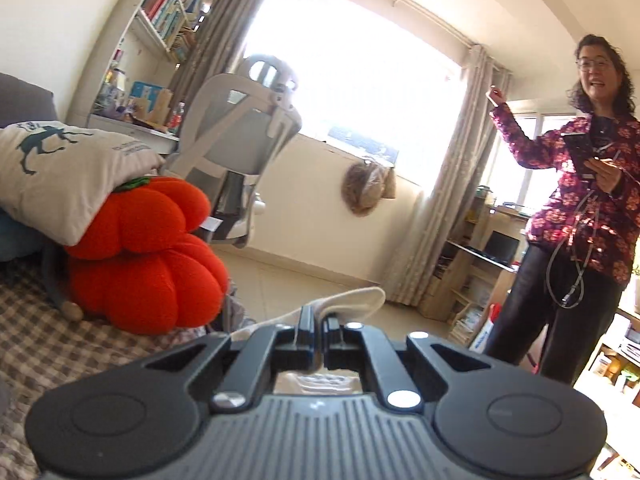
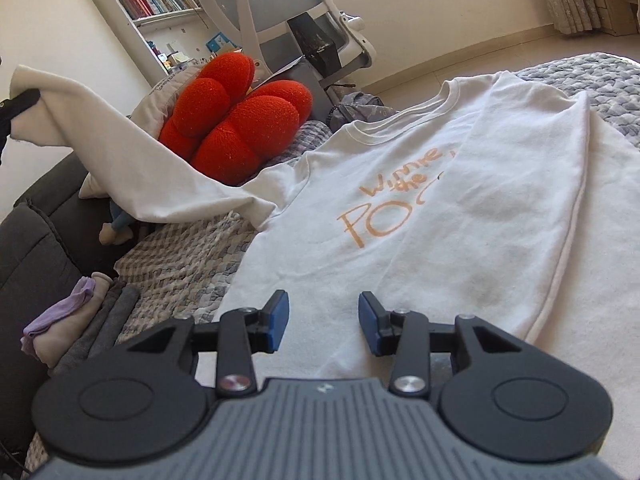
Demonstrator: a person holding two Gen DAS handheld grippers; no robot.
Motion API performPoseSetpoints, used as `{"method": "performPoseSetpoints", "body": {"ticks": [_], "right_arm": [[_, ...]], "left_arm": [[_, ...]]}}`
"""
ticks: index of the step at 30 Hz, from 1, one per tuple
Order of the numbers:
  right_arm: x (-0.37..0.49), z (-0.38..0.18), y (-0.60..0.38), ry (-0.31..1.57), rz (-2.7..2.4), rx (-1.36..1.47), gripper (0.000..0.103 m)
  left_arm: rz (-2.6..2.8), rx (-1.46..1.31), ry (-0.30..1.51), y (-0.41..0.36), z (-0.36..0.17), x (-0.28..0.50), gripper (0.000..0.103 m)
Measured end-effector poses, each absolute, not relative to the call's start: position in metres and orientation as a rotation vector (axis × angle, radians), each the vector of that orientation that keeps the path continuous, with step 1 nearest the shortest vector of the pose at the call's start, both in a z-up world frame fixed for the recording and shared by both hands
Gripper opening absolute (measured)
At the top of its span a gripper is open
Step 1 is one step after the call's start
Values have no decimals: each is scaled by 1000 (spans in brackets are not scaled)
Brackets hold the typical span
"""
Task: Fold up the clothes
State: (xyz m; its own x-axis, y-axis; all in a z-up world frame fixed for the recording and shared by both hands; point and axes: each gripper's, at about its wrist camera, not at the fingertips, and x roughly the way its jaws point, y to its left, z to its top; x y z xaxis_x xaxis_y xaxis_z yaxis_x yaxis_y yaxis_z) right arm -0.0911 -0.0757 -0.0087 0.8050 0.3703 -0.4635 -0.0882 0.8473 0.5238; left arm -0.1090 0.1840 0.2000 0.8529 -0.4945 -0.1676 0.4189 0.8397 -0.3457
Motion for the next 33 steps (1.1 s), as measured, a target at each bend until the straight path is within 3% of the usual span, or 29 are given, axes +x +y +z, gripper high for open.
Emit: {"method": "performPoseSetpoints", "body": {"ticks": [5, 17, 21, 26, 33], "right_arm": [[-102, -2, -106, 528, 68, 507, 45], [-108, -5, -123, 526, 112, 676, 53], [-109, 8, -108, 506, 135, 554, 53], [-131, 29, -45, 443, 393, 182, 54], [-123, 10, 31, 542, 553, -105, 62]], "left_arm": [[-634, -372, 354, 155, 170, -122, 6], [-475, -539, 423, 233, 124, -121, 36], [-449, -518, 509, 228, 101, -116, 36], [-431, -526, 587, 224, 75, -111, 36], [-352, -553, 624, 238, 66, -116, 36]]}}
